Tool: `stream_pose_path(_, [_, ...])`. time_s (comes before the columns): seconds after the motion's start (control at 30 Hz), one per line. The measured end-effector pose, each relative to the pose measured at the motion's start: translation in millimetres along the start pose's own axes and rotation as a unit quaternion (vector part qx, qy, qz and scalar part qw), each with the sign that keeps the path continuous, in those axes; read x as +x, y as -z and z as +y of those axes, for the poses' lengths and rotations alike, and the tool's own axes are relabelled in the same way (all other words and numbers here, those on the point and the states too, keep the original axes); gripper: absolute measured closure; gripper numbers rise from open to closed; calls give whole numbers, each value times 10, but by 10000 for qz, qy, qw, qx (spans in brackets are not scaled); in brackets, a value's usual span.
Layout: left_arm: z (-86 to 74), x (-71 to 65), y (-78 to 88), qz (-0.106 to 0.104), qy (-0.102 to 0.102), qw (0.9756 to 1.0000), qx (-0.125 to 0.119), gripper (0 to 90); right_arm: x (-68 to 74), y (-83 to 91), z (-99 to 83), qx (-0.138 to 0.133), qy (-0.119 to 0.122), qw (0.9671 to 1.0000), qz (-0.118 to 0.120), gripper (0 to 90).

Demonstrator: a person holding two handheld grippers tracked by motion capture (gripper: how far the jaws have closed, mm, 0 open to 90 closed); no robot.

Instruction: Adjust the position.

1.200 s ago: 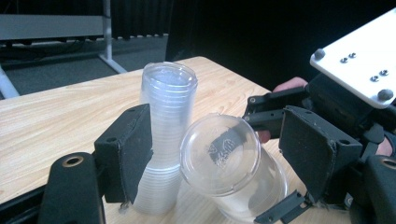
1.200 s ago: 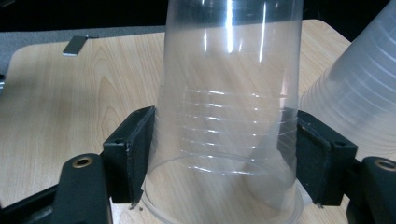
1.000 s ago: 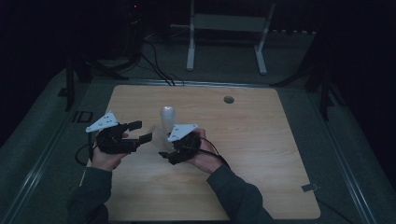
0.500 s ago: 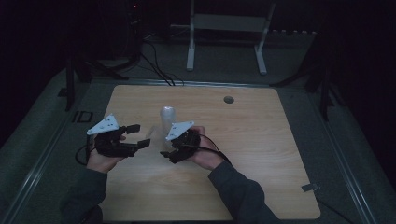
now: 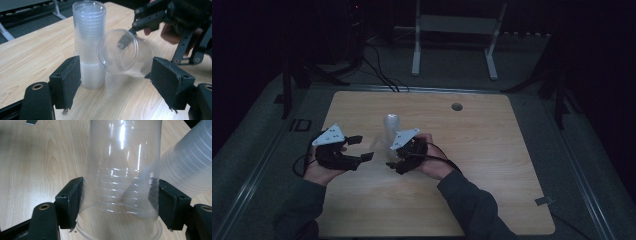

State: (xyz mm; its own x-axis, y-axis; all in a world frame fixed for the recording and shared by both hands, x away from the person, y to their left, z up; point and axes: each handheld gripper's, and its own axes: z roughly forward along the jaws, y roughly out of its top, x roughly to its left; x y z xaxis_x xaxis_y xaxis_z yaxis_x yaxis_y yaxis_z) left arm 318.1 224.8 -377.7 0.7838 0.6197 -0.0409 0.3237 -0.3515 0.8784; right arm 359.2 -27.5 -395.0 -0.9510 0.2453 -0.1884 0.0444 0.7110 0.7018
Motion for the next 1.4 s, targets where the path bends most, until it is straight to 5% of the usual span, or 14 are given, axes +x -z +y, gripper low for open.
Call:
stream_pose_path(0.47, [29,-80,-88,127,-453,9972,586,237,-8,-7,4,192,223,9995,143,283])
stream_pose_path(1.07, [71,-164,-152,136,-960,9894,1082,239,27,-16,24,583,584,9963,227,290])
stream_pose_path(1.4, [123,-207,-204,91,-1272,9808,1478,238,17,-2,8,784,692,9942,245,290])
